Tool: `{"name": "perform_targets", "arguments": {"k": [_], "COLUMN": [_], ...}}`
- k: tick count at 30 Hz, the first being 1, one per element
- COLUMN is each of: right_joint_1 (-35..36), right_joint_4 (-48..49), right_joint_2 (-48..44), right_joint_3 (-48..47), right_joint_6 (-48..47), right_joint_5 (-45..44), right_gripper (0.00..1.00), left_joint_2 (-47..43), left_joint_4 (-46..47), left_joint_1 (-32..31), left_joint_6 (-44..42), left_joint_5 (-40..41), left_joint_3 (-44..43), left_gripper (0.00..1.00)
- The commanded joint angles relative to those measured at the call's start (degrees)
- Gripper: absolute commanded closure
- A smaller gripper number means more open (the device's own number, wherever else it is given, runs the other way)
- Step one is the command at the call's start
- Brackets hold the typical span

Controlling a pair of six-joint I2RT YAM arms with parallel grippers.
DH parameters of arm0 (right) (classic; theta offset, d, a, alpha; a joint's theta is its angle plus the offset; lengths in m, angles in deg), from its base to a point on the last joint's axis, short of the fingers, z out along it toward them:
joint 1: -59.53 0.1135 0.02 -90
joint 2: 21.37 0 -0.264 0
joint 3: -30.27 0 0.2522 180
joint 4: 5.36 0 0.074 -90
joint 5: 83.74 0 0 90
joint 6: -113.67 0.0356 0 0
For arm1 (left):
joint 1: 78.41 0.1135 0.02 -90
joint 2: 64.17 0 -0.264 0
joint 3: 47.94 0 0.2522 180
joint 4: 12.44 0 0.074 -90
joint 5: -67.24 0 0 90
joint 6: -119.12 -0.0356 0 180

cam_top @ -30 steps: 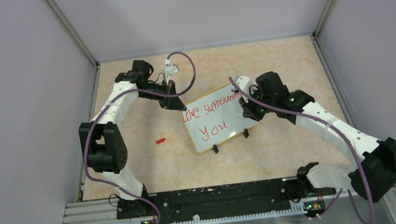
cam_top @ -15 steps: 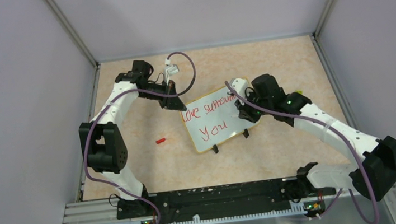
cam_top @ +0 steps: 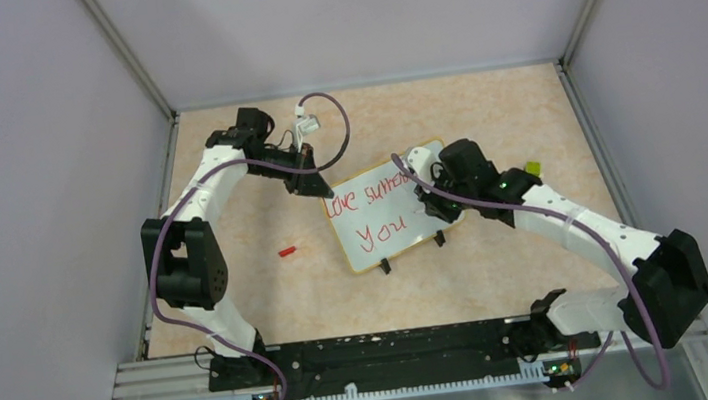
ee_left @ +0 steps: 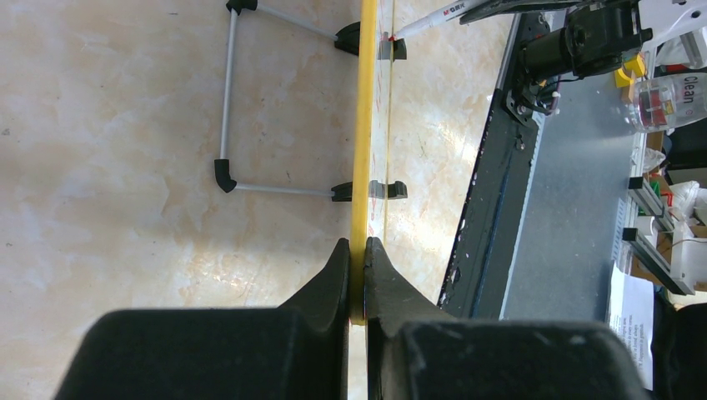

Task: Write a sentence on the whiteboard

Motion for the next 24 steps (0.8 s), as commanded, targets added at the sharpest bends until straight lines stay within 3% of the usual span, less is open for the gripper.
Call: {"name": "perform_targets", "arguments": {"k": [1, 24], "right_joint_1": [0.6, 0.4], "right_joint_4": [3.1, 0.7], "right_joint_2": [0.4, -0.2], "right_joint_3": [0.2, 3.2], "right_joint_6": [0.0, 0.0], "right_joint_5": [-2.1, -1.1], "right_gripper": [1.0, 1.0], "left_joint_2": [-1.2, -1.1], "left_joint_4": [0.9, 0.9], "left_joint_1": [-0.3, -0.3], "left_joint_6": [0.5, 0.4], "left_joint_5": [2.0, 2.2], "left_joint_3": [0.6, 0.5], "left_gripper": [1.0, 1.0]}}
